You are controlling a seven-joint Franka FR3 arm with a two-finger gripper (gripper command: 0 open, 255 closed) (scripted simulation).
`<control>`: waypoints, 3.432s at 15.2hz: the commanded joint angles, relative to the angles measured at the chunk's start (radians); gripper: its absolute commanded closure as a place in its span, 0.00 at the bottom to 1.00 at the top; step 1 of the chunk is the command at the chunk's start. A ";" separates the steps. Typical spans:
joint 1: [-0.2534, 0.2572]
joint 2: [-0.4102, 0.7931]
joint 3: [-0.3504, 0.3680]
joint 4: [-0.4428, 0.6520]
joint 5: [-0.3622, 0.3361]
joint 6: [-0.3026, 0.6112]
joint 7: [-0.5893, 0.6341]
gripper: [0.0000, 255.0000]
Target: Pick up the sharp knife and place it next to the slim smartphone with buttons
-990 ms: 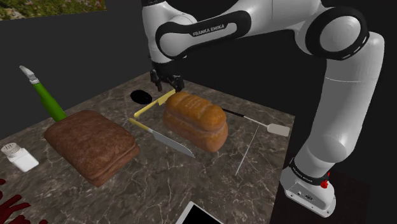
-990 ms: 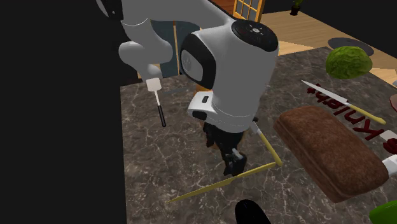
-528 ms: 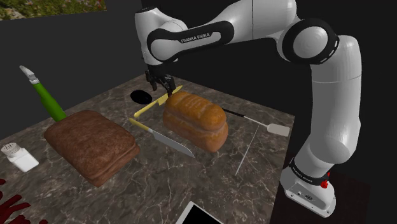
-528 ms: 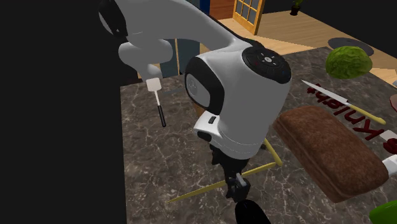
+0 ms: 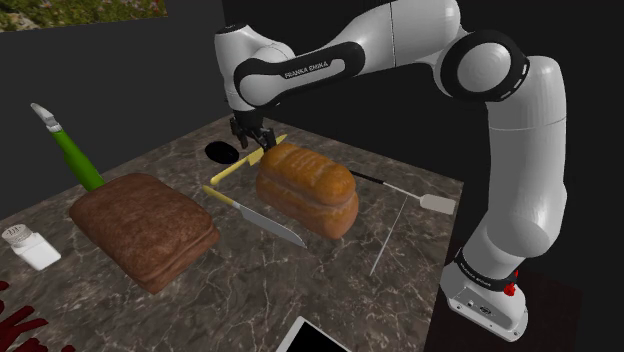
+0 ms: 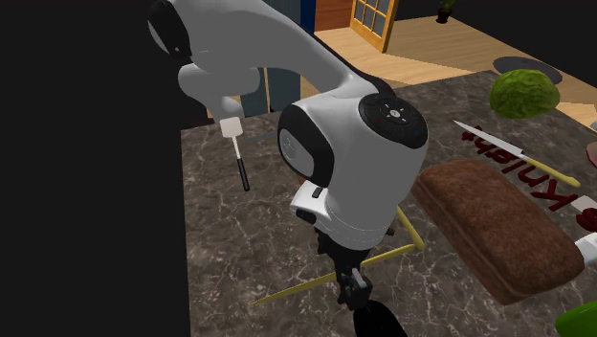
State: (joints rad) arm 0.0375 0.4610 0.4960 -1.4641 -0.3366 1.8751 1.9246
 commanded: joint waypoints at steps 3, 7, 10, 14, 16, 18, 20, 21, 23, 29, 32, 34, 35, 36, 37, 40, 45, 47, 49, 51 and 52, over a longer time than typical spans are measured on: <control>0.000 0.000 0.000 0.000 0.000 0.000 0.000 0.00; 0.000 0.000 0.000 0.000 0.000 0.000 0.000 1.00; 0.000 0.000 0.000 0.000 0.000 0.000 0.000 1.00; 0.000 0.000 0.000 0.000 0.000 0.000 0.000 1.00; -0.010 -0.025 0.012 -0.016 0.022 0.017 -0.004 0.00; -0.031 -0.077 0.035 -0.048 0.069 0.051 -0.016 0.00; -0.042 -0.105 0.047 -0.065 0.095 0.069 -0.023 0.00; -0.042 -0.101 0.046 -0.074 0.093 0.081 -0.021 0.00; -0.042 -0.093 0.043 -0.090 0.088 0.103 -0.018 0.00; -0.040 -0.072 0.037 -0.121 0.073 0.154 -0.009 0.00; -0.040 -0.072 0.037 -0.121 0.073 0.154 -0.009 0.00; -0.040 -0.072 0.037 -0.121 0.073 0.154 -0.009 0.00; -0.040 -0.072 0.037 -0.121 0.073 0.153 -0.009 0.00; -0.040 -0.072 0.037 -0.121 0.073 0.153 -0.009 1.00; -0.040 -0.072 0.037 -0.121 0.073 0.153 -0.009 1.00; -0.040 -0.072 0.037 -0.121 0.073 0.153 -0.009 1.00; -0.040 -0.072 0.037 -0.121 0.073 0.154 -0.009 1.00; -0.040 -0.073 0.037 -0.117 0.074 0.148 -0.010 1.00; -0.057 -0.106 0.037 -0.140 0.086 0.158 -0.014 0.00; -0.092 -0.172 0.036 -0.186 0.111 0.179 -0.023 0.00; -0.094 -0.179 0.035 -0.191 0.114 0.181 -0.024 0.00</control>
State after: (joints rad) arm -0.0459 0.3018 0.5321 -1.6386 -0.2306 2.0480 1.9051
